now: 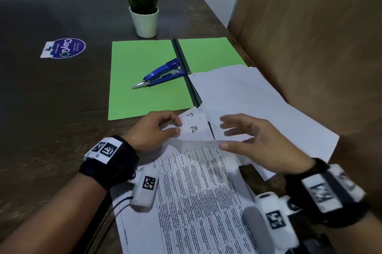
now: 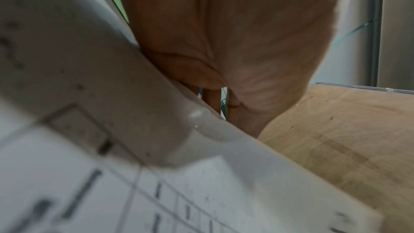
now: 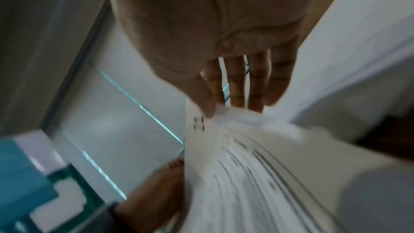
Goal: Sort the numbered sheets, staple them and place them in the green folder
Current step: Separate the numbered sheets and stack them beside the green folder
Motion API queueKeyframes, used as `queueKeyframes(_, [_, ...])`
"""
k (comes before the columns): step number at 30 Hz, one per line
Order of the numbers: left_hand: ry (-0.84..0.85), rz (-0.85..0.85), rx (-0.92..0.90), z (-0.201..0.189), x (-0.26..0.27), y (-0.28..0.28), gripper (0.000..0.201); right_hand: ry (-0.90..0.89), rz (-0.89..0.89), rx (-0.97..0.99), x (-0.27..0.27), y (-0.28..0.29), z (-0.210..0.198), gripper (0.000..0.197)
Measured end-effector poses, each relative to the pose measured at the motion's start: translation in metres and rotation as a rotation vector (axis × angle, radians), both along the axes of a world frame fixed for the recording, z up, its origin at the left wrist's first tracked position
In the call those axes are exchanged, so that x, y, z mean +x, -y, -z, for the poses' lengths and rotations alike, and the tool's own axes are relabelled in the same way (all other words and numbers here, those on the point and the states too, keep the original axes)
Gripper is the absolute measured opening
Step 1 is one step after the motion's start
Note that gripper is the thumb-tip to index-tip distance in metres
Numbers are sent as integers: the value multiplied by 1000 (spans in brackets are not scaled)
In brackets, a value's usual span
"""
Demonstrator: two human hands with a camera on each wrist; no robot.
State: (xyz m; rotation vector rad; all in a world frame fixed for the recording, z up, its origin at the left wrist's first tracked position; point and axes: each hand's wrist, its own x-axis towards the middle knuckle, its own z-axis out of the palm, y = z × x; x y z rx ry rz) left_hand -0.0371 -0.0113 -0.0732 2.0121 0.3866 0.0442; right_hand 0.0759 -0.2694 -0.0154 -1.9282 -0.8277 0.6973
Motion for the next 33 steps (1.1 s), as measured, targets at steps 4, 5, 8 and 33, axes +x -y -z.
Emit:
queueKeyframes(4, [5, 2, -4, -1, -1, 0, 5, 53, 196, 27, -1, -26, 46, 15])
queueKeyframes(5, [-1, 3, -2, -2, -1, 0, 5, 22, 231, 33, -3, -31, 52, 19])
queueKeyframes(8, [7, -3, -22, -2, 1, 1, 9, -35, 270, 114, -16, -44, 57, 16])
queueKeyframes(33, [-8, 11, -80, -2, 0, -2, 10, -26, 287, 203, -26, -34, 71, 53])
